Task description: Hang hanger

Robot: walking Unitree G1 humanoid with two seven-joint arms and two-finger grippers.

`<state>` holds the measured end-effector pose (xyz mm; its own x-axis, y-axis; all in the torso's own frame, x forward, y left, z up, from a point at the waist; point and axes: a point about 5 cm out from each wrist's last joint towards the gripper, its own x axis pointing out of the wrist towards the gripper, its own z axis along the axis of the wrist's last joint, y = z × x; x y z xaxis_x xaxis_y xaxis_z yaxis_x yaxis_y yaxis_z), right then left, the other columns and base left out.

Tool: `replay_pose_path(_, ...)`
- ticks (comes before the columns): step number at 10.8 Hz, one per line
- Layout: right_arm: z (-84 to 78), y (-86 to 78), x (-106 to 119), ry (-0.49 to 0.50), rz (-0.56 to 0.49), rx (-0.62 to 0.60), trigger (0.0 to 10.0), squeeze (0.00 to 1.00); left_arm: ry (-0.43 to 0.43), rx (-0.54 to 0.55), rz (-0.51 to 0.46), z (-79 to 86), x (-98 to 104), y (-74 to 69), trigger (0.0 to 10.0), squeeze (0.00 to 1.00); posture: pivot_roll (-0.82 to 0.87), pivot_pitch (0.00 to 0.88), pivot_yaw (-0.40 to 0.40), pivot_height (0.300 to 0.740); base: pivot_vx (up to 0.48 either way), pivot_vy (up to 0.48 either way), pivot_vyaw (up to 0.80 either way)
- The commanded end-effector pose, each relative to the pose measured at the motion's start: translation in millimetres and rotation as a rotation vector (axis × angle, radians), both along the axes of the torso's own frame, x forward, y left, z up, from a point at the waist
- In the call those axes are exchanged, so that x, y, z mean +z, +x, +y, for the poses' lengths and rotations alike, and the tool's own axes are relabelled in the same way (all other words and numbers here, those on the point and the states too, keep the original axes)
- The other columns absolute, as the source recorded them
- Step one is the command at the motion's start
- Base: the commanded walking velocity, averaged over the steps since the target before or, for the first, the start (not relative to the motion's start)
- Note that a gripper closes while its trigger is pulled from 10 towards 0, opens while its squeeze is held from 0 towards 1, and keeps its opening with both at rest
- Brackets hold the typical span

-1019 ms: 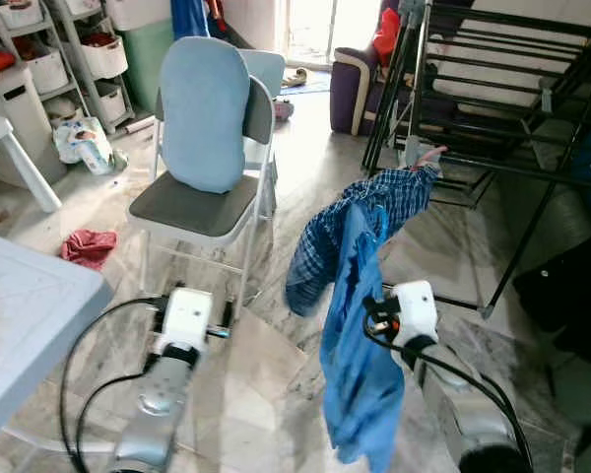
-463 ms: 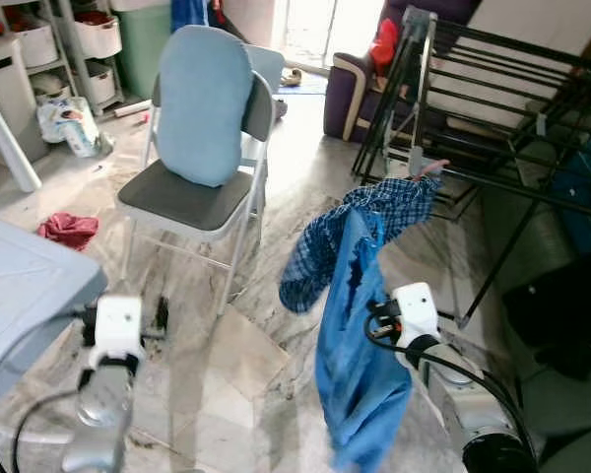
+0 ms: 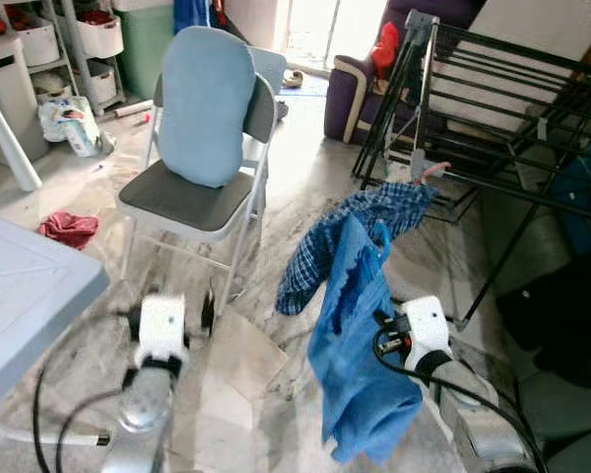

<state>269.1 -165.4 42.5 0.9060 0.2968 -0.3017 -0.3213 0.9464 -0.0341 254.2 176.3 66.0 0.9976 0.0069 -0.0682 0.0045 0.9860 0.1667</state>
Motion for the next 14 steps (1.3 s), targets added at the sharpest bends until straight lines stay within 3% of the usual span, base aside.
replay_pose_path(1,6.7,8.3,23.3,0.019,-0.090,0.015,10.0,0.00,0.003,-0.008,-0.018,3.1,10.7,4.1,10.0,0.00,0.02,0.000,-0.107,0.740,0.000,0.000,0.00)
replay_pose_path(3,8.5,22.7,46.7,0.068,-0.180,-0.041,10.0,0.00,0.037,0.024,-0.035,20.0,17.9,21.1,10.0,0.00,0.00,0.000,-0.085,0.740,0.000,0.000,0.00)
replay_pose_path(5,4.2,23.3,54.1,0.115,-0.220,-0.103,10.0,0.00,0.030,0.055,-0.008,22.8,11.8,17.9,10.0,0.00,0.02,0.000,-0.056,0.740,0.000,0.000,0.00)
replay_pose_path(8,-5.4,20.2,44.5,0.141,-0.223,-0.251,10.0,0.00,0.067,-0.067,0.022,6.6,5.4,22.8,10.0,0.00,-0.02,0.000,0.066,0.740,0.000,0.000,0.00)
replay_pose_path(11,1.5,8.8,37.5,0.154,-0.215,-0.284,10.0,0.00,0.124,-0.153,0.023,6.1,10.0,40.9,10.0,0.00,-0.08,0.000,0.130,0.740,0.000,0.000,0.00)
replay_pose_path(12,0.1,10.9,37.9,0.142,-0.212,-0.269,10.0,0.00,0.270,-0.262,-0.046,-1.0,18.5,47.0,10.0,0.00,-0.08,0.000,0.116,0.740,0.000,0.000,0.00)
replay_pose_path(14,-1.3,21.5,45.5,0.121,-0.215,-0.204,10.0,0.00,0.102,-0.173,-0.015,1.3,18.1,57.0,10.0,0.00,-0.14,0.000,0.085,0.740,0.000,0.000,0.00)
